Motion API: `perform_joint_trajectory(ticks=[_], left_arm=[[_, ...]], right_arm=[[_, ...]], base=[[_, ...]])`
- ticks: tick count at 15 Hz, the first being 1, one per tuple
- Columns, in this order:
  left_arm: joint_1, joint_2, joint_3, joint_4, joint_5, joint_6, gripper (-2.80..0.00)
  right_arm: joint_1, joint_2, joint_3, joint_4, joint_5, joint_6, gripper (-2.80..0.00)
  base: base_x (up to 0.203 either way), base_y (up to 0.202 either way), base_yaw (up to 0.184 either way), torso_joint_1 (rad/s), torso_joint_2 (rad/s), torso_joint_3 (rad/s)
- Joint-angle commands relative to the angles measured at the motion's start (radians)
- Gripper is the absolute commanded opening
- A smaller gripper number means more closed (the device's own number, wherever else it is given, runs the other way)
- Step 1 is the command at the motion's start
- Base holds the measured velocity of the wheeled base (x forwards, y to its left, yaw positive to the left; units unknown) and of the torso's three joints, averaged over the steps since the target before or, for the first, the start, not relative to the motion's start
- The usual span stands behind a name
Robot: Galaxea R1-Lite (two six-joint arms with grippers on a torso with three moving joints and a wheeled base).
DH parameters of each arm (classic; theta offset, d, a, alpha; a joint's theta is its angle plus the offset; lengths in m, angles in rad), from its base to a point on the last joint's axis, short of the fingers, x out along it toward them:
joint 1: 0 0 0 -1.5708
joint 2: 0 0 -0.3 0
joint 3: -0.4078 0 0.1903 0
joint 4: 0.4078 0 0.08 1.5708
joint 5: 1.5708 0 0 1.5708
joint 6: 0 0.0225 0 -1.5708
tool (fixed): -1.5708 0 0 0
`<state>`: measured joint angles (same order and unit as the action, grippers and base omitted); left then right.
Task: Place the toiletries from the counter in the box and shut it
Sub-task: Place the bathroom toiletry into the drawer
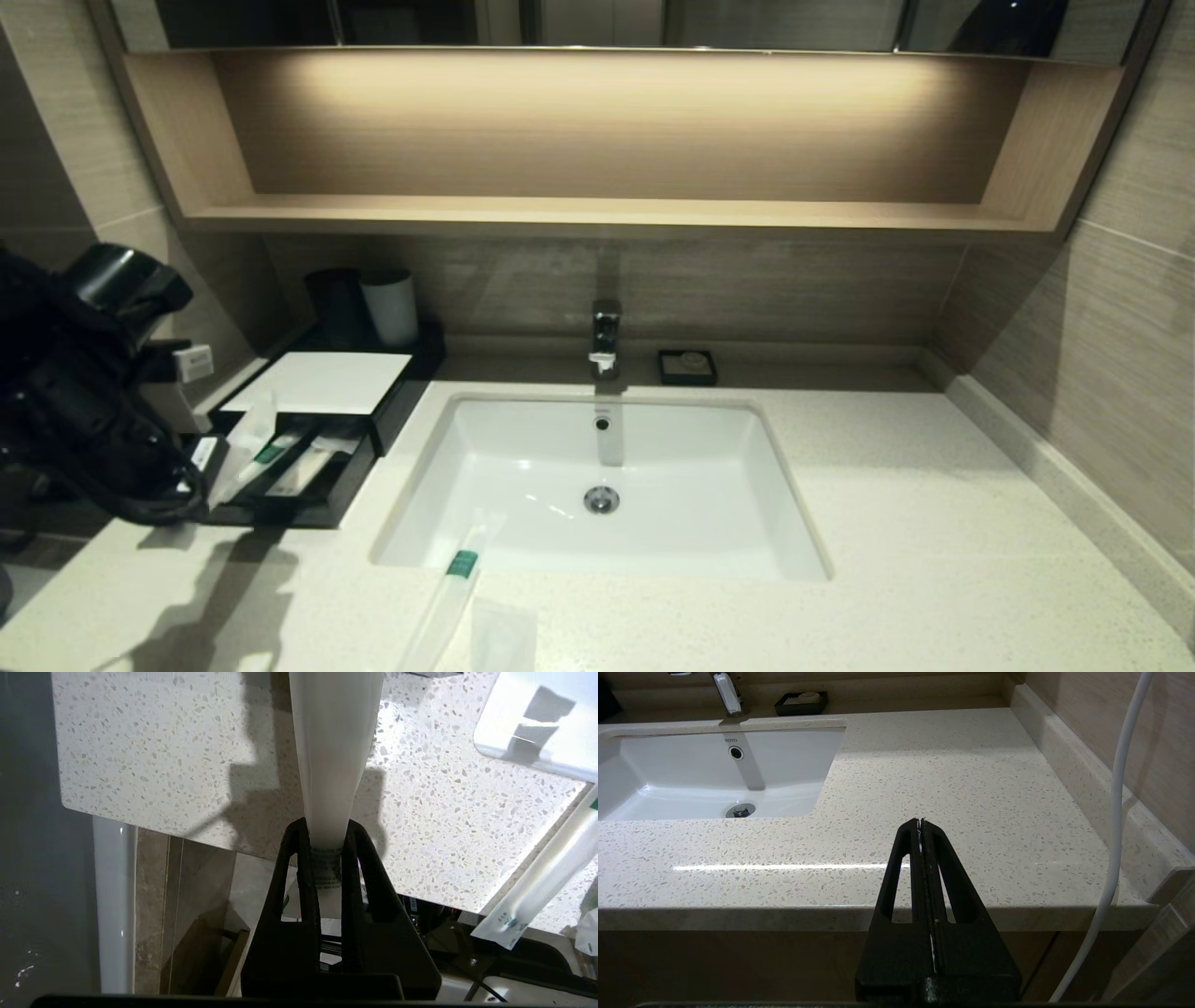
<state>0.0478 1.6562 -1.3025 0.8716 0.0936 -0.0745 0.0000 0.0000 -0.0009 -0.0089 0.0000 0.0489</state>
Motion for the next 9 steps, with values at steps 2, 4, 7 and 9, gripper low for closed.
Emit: perform_joint_trajectory(ticks=[2,4,7,9], left_arm=[[0.047,0.099,-0.124,0.076,0.0,0.002,-2.8],[0.077,0.141,-0.191,0.134,0.0,0.004,-2.8],[0.104,0.18,-0.269,0.208,0.0,0.031,-2.8],[0.118,0.213,-0.305,0.224,0.0,0.061,-2.8]], right_arm=[[0.0,0.002,-0.001,0.0,0.0,0.0,-2.8],[0.0,0.002,-0.001,0.0,0.0,0.0,-2.8],[0.0,0.002,0.001,0.0,0.0,0.0,-2.8],[0.0,0.002,0.001,0.0,0.0,0.0,-2.8]], base=[[0.0,0.0,0.0,0.0,0.0,0.0],[0.0,0.0,0.0,0.0,0.0,0.0],[0.0,0.0,0.0,0.0,0.0,0.0],[0.0,0.0,0.0,0.0,0.0,0.0]])
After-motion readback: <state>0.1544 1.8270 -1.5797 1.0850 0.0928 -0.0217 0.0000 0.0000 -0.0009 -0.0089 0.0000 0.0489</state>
